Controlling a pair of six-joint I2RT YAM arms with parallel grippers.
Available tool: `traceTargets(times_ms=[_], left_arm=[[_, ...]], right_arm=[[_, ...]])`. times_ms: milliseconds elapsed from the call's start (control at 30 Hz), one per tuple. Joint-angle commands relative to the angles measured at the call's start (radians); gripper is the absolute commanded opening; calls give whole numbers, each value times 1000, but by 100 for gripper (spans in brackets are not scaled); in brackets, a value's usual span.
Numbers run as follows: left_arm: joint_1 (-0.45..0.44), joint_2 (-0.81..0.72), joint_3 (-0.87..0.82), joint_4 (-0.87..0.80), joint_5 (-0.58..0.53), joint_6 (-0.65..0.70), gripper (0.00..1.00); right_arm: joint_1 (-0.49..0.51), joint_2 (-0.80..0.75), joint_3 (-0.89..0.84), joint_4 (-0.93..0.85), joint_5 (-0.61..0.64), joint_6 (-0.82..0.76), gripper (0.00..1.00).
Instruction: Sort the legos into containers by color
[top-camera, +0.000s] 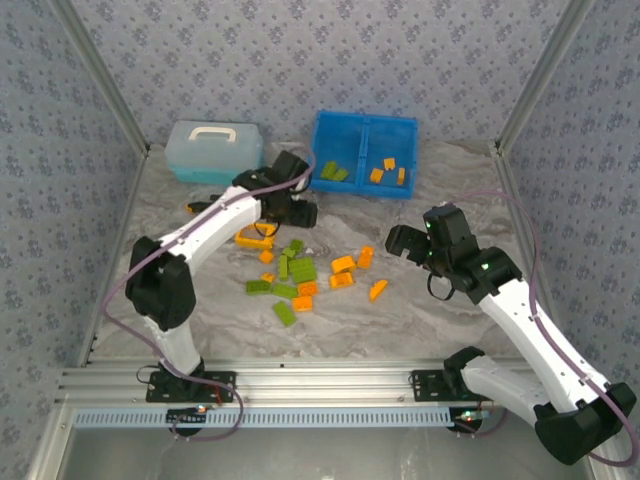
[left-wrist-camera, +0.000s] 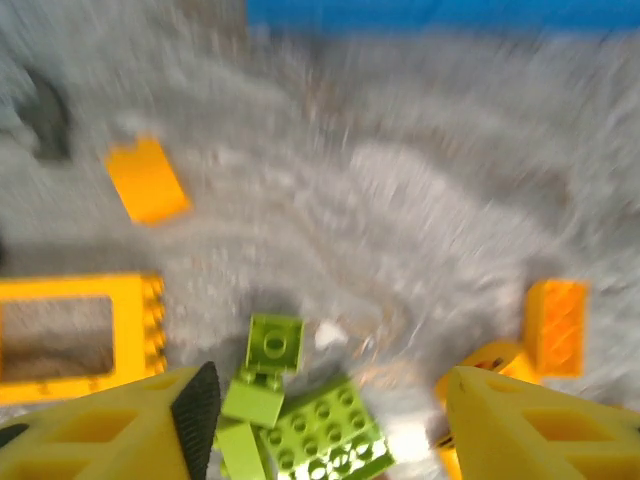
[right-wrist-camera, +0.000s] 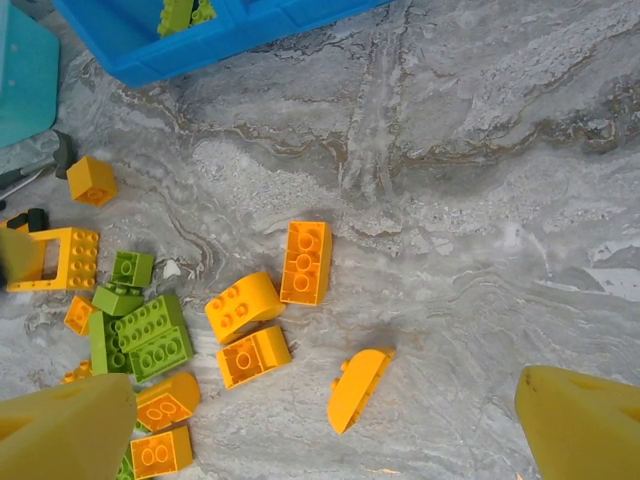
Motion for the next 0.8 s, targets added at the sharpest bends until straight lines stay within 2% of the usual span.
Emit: traceTargets(times_ms=[0, 200, 367, 433, 600, 767], left_arm=[[-10, 27, -36, 14, 34, 99, 70], [-10, 147, -24, 36, 10, 141, 77], [-9, 238, -9, 65, -33, 151, 76], [-7, 262, -6, 76, -61, 146, 70], [-7, 284, -16, 109, -65, 119, 46], [-6, 248, -37, 145, -46, 91, 33]], right_arm=[[16, -4, 7, -3, 14, 26, 100], [28, -8, 4, -11, 29, 34, 100], [33, -8, 11, -21, 38, 34, 100], [33, -8, 15, -31, 43, 33, 100], [35, -18, 15, -45, 51, 33, 100], [36, -21, 16, -42, 50, 34, 100]])
